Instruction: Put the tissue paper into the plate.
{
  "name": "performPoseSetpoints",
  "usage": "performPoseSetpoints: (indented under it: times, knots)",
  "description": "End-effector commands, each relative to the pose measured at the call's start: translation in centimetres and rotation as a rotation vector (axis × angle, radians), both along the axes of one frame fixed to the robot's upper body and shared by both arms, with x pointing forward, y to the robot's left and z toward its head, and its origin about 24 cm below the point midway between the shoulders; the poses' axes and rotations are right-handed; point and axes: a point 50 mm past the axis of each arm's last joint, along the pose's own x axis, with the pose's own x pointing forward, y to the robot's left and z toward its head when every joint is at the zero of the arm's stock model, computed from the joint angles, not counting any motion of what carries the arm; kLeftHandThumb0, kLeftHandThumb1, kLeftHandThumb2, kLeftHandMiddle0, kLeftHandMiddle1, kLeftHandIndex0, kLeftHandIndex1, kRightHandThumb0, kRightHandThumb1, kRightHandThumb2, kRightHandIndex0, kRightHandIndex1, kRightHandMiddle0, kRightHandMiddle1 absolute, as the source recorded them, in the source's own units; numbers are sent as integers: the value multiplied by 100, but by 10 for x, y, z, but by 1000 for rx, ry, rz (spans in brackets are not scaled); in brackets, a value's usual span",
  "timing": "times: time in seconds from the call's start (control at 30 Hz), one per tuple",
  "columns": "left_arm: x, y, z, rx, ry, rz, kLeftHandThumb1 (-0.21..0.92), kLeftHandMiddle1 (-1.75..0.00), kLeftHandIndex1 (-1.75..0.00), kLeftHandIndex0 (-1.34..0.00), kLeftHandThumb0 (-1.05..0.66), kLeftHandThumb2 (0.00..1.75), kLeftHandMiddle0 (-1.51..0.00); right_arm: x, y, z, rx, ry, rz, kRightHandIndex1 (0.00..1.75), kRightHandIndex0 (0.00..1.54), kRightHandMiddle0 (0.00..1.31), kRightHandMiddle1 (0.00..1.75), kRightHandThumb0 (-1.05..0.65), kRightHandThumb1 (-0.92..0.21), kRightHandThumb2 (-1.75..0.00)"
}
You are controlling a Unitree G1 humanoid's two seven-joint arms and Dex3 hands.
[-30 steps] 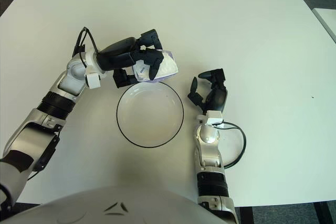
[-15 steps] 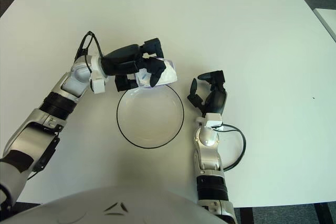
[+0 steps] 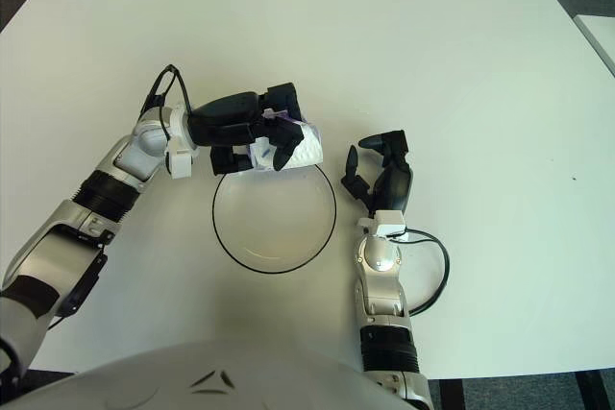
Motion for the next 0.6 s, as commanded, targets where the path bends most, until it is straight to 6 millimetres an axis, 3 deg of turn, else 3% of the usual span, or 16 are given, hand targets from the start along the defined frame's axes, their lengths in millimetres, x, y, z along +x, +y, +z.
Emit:
performPoseSetpoints:
  times: [0.0,0.57]
  knots:
    - [-3,6,-13,76,34,7,-8,-160,-175,-68,0,171,-96,-22,-6,-45,19,244,-30,132,50,32,175,-38,-69,-85]
    - [-26,12,-11,28,-89,-30,-6,-173,-173,-66,0,174,-92,-22,-7,-45,8,230,-28,132,52,35,175,-39,-65,-90]
